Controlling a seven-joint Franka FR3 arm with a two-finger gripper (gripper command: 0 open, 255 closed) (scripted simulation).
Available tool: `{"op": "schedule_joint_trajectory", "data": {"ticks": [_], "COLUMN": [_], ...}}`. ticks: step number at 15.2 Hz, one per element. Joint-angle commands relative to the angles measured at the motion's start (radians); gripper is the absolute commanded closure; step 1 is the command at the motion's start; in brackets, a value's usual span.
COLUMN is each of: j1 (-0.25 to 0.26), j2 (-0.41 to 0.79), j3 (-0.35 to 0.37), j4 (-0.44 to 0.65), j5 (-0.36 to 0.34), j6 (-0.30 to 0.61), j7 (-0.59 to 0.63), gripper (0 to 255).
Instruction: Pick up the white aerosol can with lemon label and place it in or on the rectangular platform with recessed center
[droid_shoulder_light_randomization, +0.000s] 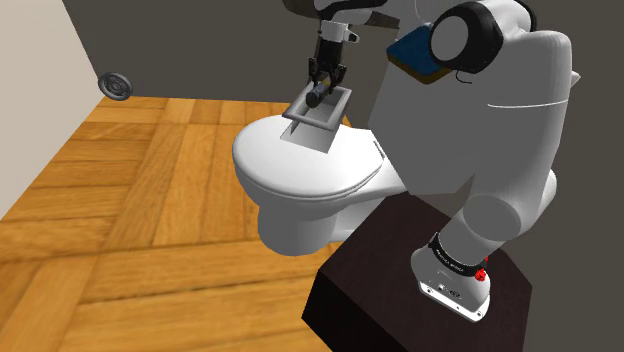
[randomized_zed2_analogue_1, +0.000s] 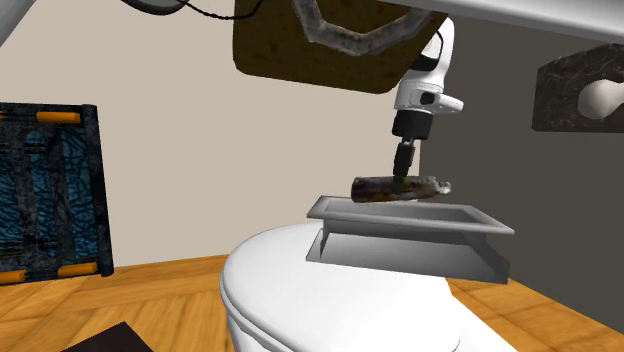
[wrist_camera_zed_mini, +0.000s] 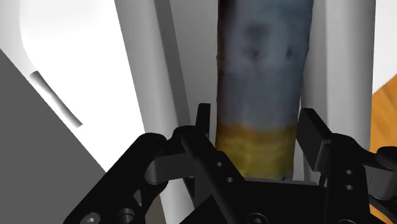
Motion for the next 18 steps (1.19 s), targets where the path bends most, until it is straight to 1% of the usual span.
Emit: {"op": "schedule_joint_trajectory", "data": {"ticks": [1,9,10,15,18], "j1": [0.001,0.001,0.001,0.001,-0.011], "j2": [0.009,0.01,0.01,0.01,0.023], "j3": [0.001,0.001,0.001,0.001,-0.001], "j4": [-0.013,-0.018,-0.018,-0.018,0.102], "j5": [0.002,0.003,0.003,0.003,0.001], "j6": [0.02,0.026,0.026,0.026,-0.08], "j7": [-0.002,-0.003,-0.003,-0.003,0.003], "gripper": [255,255,0,0,0]}}
